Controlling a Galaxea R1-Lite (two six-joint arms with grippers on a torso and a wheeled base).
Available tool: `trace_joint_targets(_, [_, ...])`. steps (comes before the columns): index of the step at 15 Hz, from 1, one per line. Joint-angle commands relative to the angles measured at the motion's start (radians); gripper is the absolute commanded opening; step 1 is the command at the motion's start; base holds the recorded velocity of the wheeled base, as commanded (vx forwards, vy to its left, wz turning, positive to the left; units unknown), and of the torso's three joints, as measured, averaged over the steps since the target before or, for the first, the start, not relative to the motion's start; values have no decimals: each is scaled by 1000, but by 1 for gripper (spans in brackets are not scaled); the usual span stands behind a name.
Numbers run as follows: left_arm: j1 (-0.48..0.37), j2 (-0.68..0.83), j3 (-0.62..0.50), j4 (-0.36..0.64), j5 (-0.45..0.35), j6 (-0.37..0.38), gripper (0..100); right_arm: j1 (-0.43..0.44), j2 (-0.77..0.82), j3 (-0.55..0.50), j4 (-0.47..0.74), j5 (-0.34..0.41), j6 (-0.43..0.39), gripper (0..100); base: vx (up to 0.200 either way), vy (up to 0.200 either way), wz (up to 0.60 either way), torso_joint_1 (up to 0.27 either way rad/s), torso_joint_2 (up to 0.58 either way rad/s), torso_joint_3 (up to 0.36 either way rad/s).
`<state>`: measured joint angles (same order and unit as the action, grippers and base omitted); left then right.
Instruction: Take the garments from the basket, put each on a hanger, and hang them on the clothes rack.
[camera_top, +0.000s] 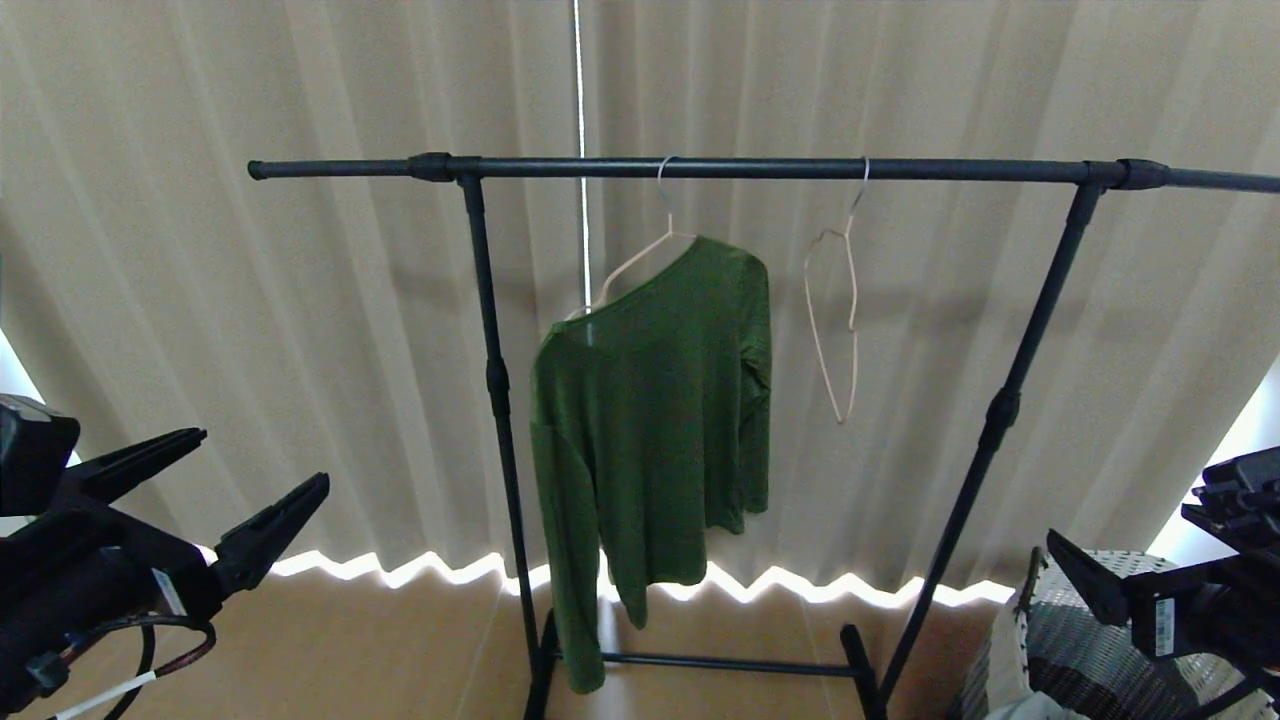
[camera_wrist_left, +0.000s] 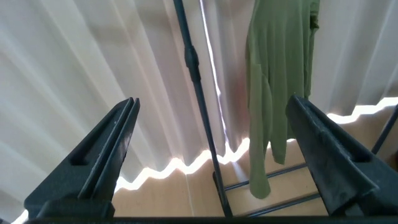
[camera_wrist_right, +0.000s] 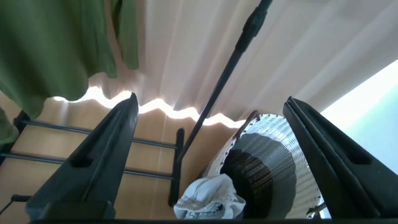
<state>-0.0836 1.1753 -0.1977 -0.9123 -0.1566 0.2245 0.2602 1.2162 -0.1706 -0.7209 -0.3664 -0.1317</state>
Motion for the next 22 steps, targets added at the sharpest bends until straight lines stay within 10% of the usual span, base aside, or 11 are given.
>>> trace_joint_targets(1, [12, -2, -2, 0, 0, -1, 100, 1, -1, -1, 0, 0, 0, 100, 0, 0, 0, -22, 51, 36])
trace_joint_targets(22, [10, -88, 11, 3, 0, 9, 100, 2, -26, 2, 0, 3, -5, 100, 0, 0, 0, -110, 295, 185])
